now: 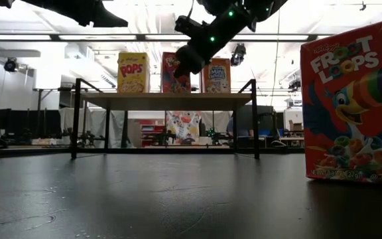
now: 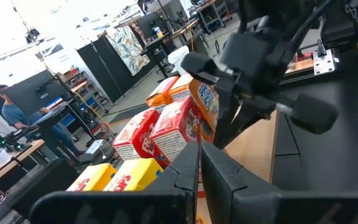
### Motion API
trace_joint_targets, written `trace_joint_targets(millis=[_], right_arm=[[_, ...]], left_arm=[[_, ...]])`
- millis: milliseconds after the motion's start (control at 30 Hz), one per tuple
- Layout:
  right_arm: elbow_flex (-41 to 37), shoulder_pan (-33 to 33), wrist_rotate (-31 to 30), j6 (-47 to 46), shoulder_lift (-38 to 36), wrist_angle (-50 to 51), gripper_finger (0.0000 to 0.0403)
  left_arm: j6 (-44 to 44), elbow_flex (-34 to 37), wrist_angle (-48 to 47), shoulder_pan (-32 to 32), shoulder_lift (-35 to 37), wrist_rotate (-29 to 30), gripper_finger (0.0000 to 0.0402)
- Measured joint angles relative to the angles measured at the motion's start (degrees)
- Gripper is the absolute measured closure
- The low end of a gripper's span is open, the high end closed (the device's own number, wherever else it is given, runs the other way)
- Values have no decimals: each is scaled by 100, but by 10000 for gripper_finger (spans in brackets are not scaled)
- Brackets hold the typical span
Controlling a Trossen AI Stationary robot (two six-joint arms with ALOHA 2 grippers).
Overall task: Stack cereal on shelf
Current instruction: Adjust the red cereal box on the shelf
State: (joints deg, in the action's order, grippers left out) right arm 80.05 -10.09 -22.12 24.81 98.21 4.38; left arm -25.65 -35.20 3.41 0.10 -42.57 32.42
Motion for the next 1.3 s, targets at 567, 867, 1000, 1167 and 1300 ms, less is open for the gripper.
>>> trace_joint_targets(millis=[567,867,1000,1167,1300], right_arm=[[2,-113,-96,-562,-1160,554,394],[1,-398,-97,-465,-928,575,394],[0,-393,-90,-423,-780,573,394],[-7,-380,-82,-450,-732,590,394],[-7,-351,-82,-474,-732,606,394]], left_arm=[[-39,0,-49,0,-35,0,402],[-68,0,-43,0,-52,-1,402],[-68,0,-44,0,-52,0,402],[-68,0,-43,0,-52,0,402],[-69,0,-43,0,-52,0,402]])
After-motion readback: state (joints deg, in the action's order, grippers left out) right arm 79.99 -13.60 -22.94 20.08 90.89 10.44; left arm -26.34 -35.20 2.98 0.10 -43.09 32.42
